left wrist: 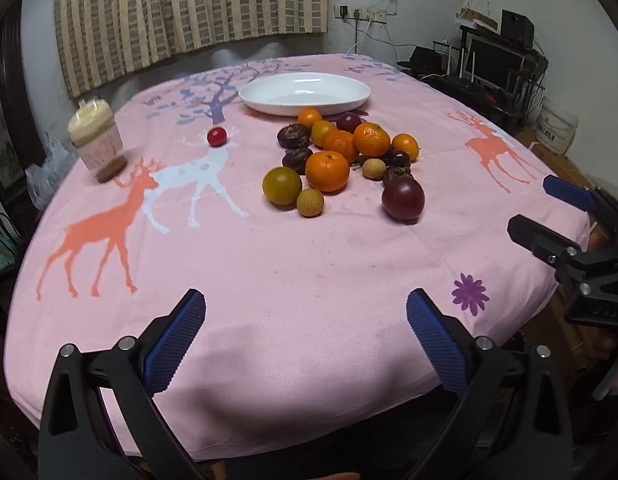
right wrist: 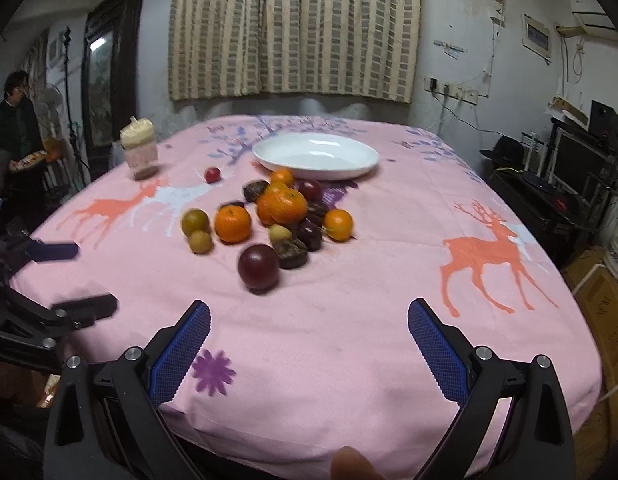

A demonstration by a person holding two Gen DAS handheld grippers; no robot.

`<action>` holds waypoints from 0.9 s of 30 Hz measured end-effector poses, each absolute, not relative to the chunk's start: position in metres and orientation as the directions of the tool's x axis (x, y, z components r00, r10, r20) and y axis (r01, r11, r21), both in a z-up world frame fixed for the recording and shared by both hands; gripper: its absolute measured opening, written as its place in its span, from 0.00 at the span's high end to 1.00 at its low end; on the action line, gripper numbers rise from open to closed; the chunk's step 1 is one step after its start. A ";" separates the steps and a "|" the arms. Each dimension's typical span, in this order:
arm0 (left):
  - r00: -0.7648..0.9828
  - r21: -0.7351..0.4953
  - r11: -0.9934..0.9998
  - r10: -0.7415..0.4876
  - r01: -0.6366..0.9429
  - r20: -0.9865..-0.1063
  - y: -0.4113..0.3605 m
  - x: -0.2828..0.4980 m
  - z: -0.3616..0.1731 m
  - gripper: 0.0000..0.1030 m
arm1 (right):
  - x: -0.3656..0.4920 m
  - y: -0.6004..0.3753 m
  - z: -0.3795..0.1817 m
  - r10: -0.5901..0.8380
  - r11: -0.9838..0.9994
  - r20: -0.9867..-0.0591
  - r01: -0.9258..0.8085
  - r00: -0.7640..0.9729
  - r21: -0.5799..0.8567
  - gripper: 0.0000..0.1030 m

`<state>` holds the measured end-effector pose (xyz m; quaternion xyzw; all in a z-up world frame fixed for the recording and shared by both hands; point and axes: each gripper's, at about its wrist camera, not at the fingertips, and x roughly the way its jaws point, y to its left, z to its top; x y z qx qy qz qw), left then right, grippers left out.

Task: Organize fruits
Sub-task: 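Grasp the dark red plum with the right gripper while the left grasps a yellow-green lime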

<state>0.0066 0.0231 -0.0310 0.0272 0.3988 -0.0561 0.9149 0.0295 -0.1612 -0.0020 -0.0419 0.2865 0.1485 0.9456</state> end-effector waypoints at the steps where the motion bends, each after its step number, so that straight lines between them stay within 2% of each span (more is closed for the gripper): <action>1: 0.667 -0.011 0.993 -0.089 0.119 -0.740 0.028 0.008 -0.035 0.04 | 0.030 -0.161 -0.004 0.295 0.945 -0.532 -0.326 0.794 0.037 0.04; 3: 0.663 -0.035 0.992 -0.106 0.119 -0.741 0.034 0.010 -0.040 0.04 | 0.031 -0.157 -0.010 0.338 0.934 -0.488 -0.352 0.804 0.067 0.04; 8: 0.666 -0.141 0.984 -0.175 0.105 -0.725 0.057 0.014 -0.052 0.04 | 0.044 -0.142 -0.021 0.334 0.931 -0.496 -0.362 0.802 0.042 0.04; 11: 0.653 -0.149 0.984 -0.179 0.102 -0.736 0.065 0.020 -0.060 0.04 | 0.068 -0.140 -0.031 0.314 0.943 -0.568 -0.317 0.761 0.097 0.04; 12: 0.651 -0.141 0.985 -0.173 0.101 -0.739 0.066 0.021 -0.061 0.04 | 0.076 -0.140 -0.034 0.301 0.949 -0.582 -0.296 0.756 0.108 0.09; 13: 0.654 -0.121 0.988 -0.155 0.097 -0.740 0.068 0.023 -0.062 0.04 | 0.083 -0.140 -0.036 0.299 0.950 -0.598 -0.288 0.744 0.118 0.20; 15: 0.655 -0.092 0.993 -0.120 0.077 -0.746 0.072 0.026 -0.062 0.04 | 0.098 -0.136 -0.042 0.328 0.941 -0.636 -0.302 0.698 0.154 0.29; 18: 0.665 -0.089 0.993 -0.114 0.071 -0.738 0.082 0.034 -0.057 0.04 | 0.111 -0.126 -0.047 0.348 0.932 -0.661 -0.324 0.664 0.165 0.30; 20: 0.660 -0.101 0.992 -0.130 0.082 -0.740 0.088 0.044 -0.054 0.04 | 0.113 -0.121 -0.049 0.349 0.929 -0.669 -0.338 0.656 0.153 0.35; 22: 0.659 -0.108 0.990 -0.144 0.095 -0.738 0.091 0.057 -0.050 0.04 | 0.118 -0.118 -0.053 0.376 0.917 -0.687 -0.357 0.622 0.178 0.60; 24: 0.656 -0.118 0.986 -0.166 0.116 -0.736 0.092 0.071 -0.047 0.05 | 0.120 -0.121 -0.054 0.396 0.912 -0.687 -0.351 0.609 0.215 0.63; 27: 0.640 -0.151 0.973 -0.228 0.175 -0.734 0.087 0.096 -0.042 0.15 | 0.122 -0.129 -0.055 0.433 0.898 -0.676 -0.347 0.597 0.270 0.63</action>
